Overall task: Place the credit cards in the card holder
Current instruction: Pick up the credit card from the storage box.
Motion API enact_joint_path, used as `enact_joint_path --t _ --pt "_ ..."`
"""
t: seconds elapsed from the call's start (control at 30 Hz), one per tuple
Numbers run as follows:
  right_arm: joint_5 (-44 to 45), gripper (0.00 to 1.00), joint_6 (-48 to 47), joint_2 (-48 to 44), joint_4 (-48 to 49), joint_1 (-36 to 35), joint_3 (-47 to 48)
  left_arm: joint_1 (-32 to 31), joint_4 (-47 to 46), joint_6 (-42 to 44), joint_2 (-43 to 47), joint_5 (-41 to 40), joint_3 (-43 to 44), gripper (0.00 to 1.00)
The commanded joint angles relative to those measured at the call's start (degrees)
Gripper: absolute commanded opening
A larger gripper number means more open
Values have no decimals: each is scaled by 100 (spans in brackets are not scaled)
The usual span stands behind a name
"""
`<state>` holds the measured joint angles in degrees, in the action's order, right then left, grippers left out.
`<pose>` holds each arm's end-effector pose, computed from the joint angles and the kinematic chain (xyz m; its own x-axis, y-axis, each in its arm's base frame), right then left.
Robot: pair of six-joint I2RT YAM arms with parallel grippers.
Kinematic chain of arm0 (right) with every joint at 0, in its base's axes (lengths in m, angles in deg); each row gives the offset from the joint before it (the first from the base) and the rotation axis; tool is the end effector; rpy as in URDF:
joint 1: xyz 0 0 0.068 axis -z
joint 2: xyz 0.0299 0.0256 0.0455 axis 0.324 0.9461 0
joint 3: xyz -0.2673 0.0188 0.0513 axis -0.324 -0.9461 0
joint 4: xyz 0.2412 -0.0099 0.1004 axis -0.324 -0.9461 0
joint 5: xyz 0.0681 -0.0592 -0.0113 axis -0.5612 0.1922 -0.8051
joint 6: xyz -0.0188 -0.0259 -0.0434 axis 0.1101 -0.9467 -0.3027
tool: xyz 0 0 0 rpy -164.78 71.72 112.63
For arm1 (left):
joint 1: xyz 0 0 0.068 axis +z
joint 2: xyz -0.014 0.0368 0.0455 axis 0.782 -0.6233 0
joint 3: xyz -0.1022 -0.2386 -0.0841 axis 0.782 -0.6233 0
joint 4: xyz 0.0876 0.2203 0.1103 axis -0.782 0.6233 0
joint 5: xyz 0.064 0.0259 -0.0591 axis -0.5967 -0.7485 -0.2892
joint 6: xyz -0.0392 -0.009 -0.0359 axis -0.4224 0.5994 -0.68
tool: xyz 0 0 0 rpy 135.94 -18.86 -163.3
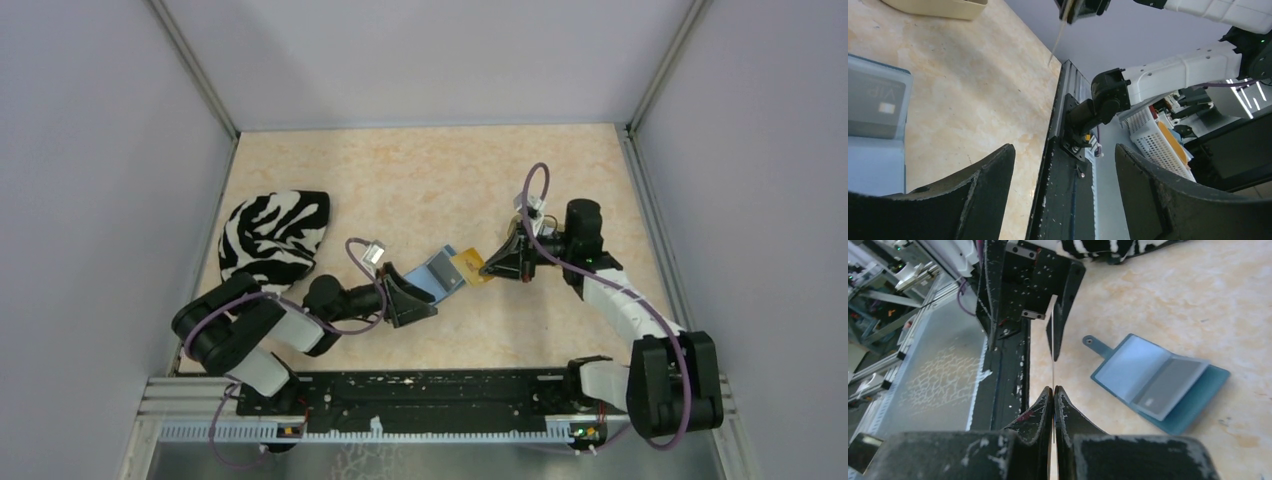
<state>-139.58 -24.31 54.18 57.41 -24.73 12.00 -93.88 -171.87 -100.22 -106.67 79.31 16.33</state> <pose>0.2188 0.0575 0.2437 -0.4087 -0.0324 -0.9121 -0.9109 0.0766 0.4054 0.1505 -0.1650 0.1648 -0.6843 -0.2392 -0.6888 0.6957 0.0687 -0.7151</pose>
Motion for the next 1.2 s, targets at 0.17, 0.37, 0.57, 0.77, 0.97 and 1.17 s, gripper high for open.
enact_joint_path --t 0.17,0.37,0.57,0.77,0.97,1.17 --pt "-197 0 -930 209 -592 -642 410 -326 -1607 381 -631 -437 904 69" --pt "-125 0 -838 283 -555 -790 425 -388 -1607 402 -753 -517 1242 51" --pt "-23 0 -743 338 -484 -882 401 -389 -1609 249 -872 -351 1449 13" --pt "369 39 -1331 358 -1539 -899 757 -362 -1059 560 -734 -157 1377 0" --pt "907 66 -2936 428 -3429 -897 1387 -290 3756 2187 144 816 2054 0" --pt "591 66 -2905 677 -3323 -948 1271 -266 2971 1809 859 -150 1446 0"
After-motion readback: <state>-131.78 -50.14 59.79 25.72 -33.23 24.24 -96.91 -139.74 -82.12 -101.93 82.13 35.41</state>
